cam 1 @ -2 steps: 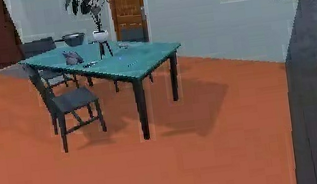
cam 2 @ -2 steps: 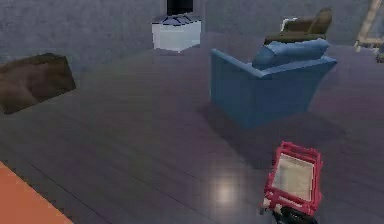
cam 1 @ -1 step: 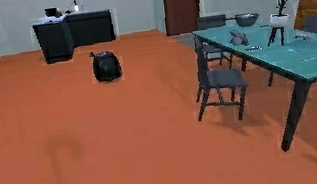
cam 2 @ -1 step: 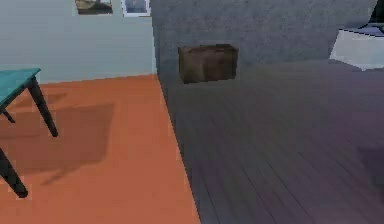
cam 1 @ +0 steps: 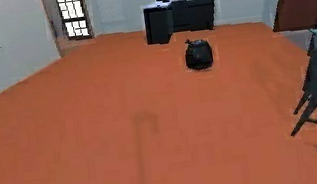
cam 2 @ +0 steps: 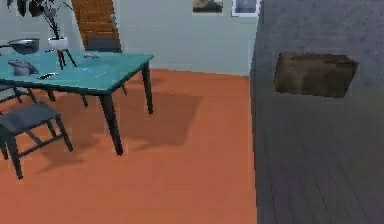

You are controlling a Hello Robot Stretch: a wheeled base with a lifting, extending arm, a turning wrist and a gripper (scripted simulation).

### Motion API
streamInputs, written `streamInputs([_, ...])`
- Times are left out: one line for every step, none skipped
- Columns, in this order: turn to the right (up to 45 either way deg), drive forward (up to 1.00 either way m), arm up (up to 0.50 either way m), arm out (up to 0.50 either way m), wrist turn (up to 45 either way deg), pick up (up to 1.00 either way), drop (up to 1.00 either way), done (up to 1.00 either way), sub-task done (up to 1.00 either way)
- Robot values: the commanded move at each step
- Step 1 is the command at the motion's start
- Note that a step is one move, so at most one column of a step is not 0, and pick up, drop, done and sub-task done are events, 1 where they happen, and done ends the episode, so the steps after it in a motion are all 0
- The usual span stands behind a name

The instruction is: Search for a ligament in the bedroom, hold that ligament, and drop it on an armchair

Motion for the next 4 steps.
streamInputs([0.0, 1.00, 0.00, 0.00, 0.0, 0.00, 0.00, 0.00, 0.00])
streamInputs([0.0, 1.00, 0.00, 0.00, 0.0, 0.00, 0.00, 0.00, 0.00])
streamInputs([0.0, 1.00, 0.00, 0.00, 0.0, 0.00, 0.00, 0.00, 0.00])
streamInputs([-15.0, 0.00, 0.00, 0.00, 0.0, 0.00, 0.00, 0.00, 0.00])
